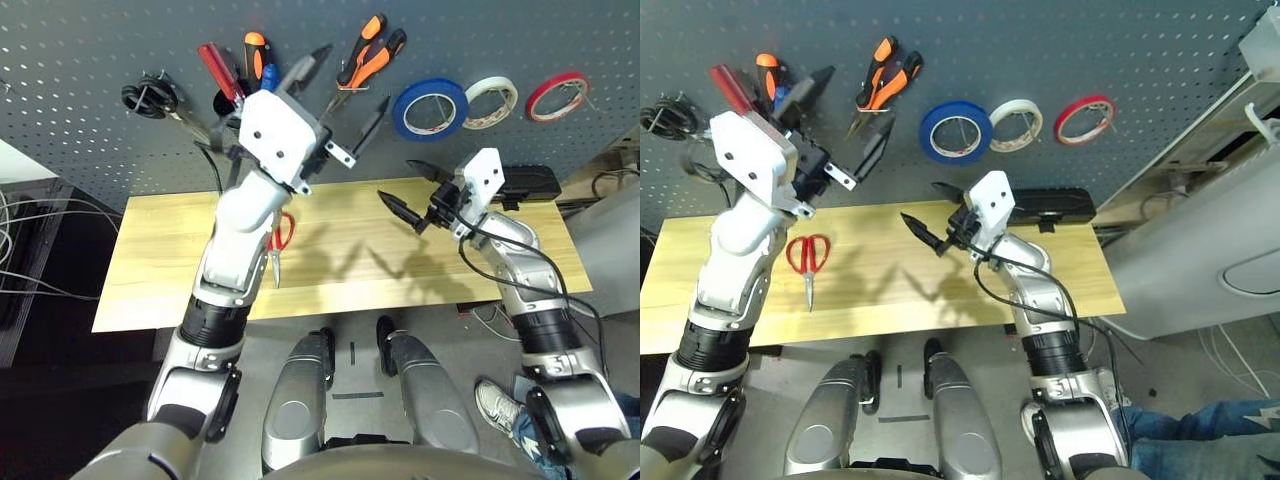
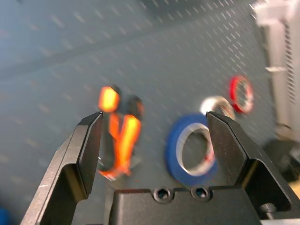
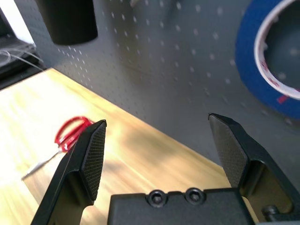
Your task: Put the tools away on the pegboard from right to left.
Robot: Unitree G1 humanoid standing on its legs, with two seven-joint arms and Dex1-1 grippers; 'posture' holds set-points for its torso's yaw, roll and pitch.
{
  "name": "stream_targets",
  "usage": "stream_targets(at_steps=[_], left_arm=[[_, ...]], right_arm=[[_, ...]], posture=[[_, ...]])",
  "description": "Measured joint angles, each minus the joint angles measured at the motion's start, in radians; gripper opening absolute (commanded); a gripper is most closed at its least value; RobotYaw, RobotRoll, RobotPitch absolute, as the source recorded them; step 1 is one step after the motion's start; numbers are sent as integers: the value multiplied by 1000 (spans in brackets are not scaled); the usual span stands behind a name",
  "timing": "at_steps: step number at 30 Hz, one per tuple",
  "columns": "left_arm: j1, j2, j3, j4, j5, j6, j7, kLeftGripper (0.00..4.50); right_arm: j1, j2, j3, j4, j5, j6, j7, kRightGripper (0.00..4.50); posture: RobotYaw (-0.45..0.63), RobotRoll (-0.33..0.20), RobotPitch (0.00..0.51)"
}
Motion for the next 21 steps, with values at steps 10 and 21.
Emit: stream_targets(at_steps=[10,21], left_arm=[[93,-18,-71,86,11,65,-61,4482],[158,-41,-43,320,51,65,-4,4482]], right_arm=[[2,-1,5,53,-9,-21,5,4500],[-31,33,98,152,-78,-72,59,4500]], posture=[[112,0,281],[107,0,287]])
